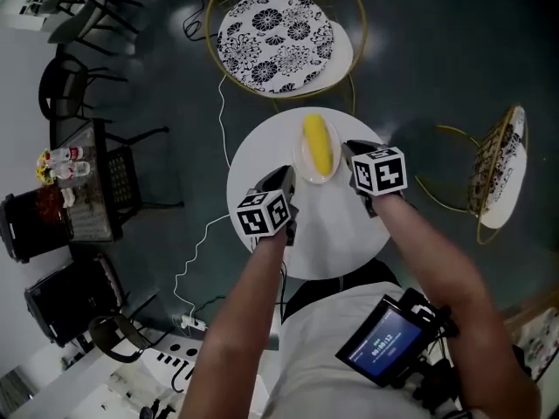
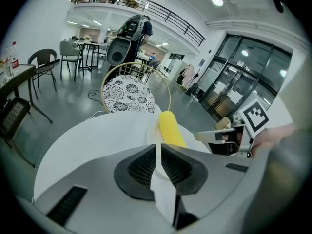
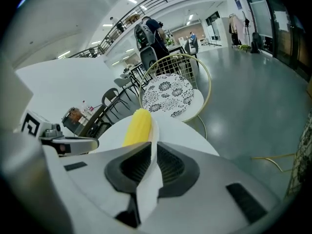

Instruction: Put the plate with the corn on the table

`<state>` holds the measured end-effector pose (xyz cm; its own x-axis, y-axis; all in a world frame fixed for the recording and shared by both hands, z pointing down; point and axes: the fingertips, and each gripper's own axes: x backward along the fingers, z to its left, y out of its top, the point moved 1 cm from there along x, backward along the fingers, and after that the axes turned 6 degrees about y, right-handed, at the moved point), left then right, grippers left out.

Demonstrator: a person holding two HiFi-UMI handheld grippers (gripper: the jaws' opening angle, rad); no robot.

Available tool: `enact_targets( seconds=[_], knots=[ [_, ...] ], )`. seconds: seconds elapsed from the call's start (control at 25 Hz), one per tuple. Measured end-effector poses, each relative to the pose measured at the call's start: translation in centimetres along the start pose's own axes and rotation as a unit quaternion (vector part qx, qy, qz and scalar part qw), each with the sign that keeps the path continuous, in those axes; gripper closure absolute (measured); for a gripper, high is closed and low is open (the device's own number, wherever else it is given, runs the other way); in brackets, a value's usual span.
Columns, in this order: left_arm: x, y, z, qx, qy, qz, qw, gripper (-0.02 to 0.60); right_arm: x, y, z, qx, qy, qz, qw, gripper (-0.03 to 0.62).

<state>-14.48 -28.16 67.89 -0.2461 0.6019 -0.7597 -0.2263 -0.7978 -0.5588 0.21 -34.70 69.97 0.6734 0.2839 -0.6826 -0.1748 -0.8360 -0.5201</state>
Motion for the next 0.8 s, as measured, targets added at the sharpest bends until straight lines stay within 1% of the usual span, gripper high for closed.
enact_targets(
  seconds=[0.04, 0.08, 0.12, 0.16, 0.28, 0.44, 0.6, 0.8],
  knots=[
    [0.4, 0.1, -0.2, -0.003, -0.003, -0.003, 1.0000, 0.544, 0.4, 0.0, 0.2, 0.002, 0.002, -0.003, 1.000, 0.576],
    [0.9, 0.1, -0.5, -0.007, -0.005, -0.006, 0.9999, 0.553, 0.8, 0.0, 0.6, 0.003, 0.004, -0.006, 1.000, 0.588],
    [1.4, 0.1, -0.6, -0.011, -0.008, -0.010, 0.9999, 0.571, 1.3, 0.0, 1.0, 0.004, 0.007, -0.011, 1.000, 0.588],
    [2.0, 0.2, -0.8, -0.014, -0.011, -0.014, 0.9997, 0.574, 1.8, 0.1, 1.4, 0.006, 0.010, -0.016, 1.000, 0.588],
    [4.4, 0.3, -1.3, -0.024, -0.022, -0.036, 0.9988, 0.574, 3.8, 0.4, 3.1, 0.013, 0.017, -0.039, 0.999, 0.588],
    [9.0, -0.4, -1.8, -0.033, -0.038, -0.074, 0.9960, 0.574, 7.1, 0.1, 5.8, 0.021, 0.018, -0.066, 0.997, 0.588],
    [13.1, -1.9, -2.2, -0.041, -0.058, -0.095, 0.9930, 0.574, 9.9, -0.8, 7.7, 0.021, 0.018, -0.085, 0.996, 0.588],
    [17.6, -5.4, -3.0, -0.058, -0.073, -0.102, 0.9904, 0.574, 12.9, -3.3, 11.3, 0.013, 0.039, -0.108, 0.993, 0.588]
  ],
)
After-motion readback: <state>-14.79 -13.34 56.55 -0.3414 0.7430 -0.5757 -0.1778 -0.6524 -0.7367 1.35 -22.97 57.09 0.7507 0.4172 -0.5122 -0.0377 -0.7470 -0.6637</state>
